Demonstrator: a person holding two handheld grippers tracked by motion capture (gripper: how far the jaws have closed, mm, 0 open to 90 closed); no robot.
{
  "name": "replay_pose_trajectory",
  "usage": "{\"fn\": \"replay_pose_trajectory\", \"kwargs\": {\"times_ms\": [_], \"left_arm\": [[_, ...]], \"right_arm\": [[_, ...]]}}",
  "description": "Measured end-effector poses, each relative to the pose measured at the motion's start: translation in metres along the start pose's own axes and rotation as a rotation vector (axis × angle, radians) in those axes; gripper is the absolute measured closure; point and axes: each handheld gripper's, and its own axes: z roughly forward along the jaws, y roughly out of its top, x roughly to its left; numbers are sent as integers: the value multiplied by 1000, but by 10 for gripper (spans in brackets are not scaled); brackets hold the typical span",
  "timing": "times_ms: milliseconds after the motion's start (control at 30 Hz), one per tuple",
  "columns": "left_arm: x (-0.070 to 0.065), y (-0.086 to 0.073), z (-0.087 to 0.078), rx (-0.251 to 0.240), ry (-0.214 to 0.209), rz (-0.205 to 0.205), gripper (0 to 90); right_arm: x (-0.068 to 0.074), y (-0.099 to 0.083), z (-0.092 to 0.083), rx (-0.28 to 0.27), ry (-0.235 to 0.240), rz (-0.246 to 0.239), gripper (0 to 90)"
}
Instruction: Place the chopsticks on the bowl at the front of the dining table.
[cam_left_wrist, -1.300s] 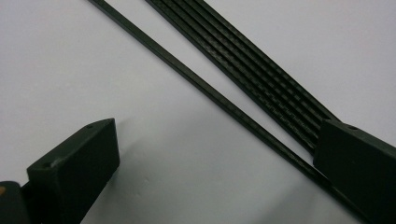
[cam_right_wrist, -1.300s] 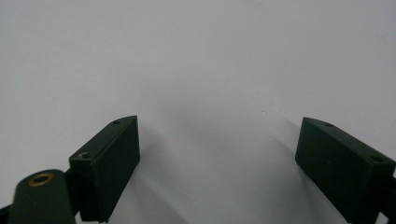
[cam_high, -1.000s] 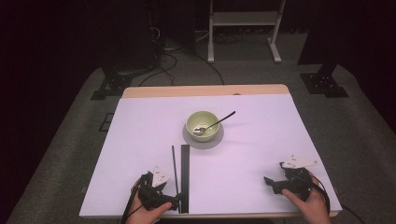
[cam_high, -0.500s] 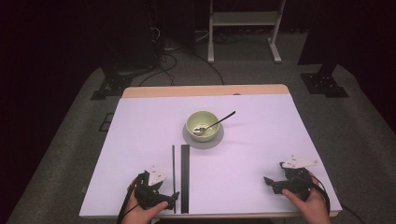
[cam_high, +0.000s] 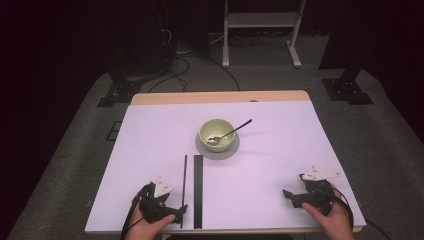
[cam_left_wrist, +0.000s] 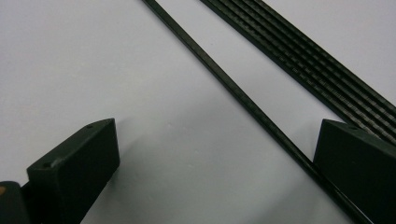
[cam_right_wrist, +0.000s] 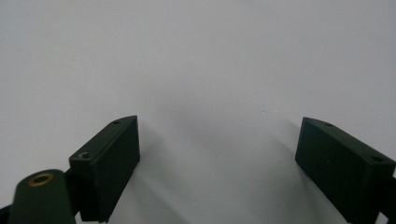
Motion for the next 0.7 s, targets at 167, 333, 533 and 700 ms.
{"fn": "replay_pose_trajectory", "kwargs": {"times_ms": [167, 333, 533, 700], "left_arm": [[4, -2, -2, 0, 2, -3, 0], [6, -4, -3, 1, 1, -1, 0], [10, -7, -6, 3, 3, -3, 0], [13, -9, -9, 4, 11, -8, 0]], "right_arm": [[0, 0, 0, 0, 0, 0, 122], [0, 0, 0, -1, 0, 0, 121], [0, 0, 0, 0, 0, 1, 122], [0, 0, 0, -1, 0, 1, 121]]}}
